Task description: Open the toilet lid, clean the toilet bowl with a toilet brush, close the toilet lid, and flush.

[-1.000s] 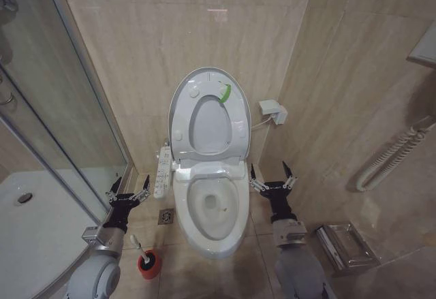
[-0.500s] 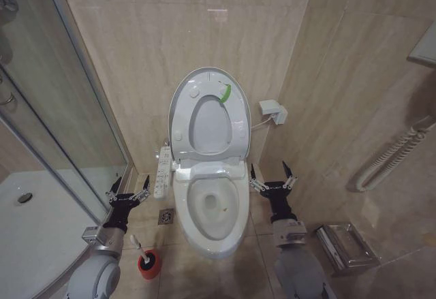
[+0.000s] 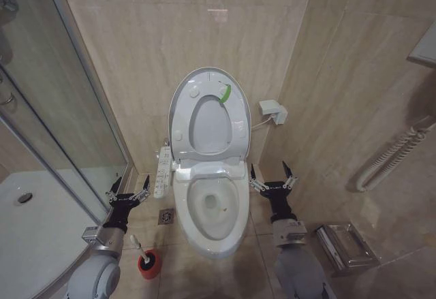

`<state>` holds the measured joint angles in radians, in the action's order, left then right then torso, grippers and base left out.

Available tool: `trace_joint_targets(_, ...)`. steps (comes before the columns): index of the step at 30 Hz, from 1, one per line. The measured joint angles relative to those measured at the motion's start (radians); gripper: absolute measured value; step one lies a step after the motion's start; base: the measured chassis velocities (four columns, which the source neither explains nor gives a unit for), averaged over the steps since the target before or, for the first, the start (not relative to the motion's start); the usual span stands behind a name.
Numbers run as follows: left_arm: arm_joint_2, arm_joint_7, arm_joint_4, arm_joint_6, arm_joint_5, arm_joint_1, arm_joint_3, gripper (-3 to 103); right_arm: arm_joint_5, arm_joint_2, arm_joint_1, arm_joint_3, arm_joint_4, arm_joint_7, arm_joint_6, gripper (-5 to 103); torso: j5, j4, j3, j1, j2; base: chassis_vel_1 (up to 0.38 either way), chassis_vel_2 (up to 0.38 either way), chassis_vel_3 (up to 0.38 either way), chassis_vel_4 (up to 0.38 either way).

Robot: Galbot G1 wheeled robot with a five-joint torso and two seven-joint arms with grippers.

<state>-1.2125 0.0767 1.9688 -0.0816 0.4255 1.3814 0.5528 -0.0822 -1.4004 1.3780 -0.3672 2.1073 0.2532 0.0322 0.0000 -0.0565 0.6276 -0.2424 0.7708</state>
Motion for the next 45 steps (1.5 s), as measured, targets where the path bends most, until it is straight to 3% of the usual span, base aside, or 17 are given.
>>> trace_joint_targets(45, 0.0, 0.0, 0.0, 0.0, 0.0, 0.0, 0.0, 100, 0.0, 0.0, 0.0, 0.0, 0.0, 0.0, 0.0, 100, 0.0, 0.0, 0.0, 0.0, 0.0, 0.0, 0.0, 0.0, 0.0)
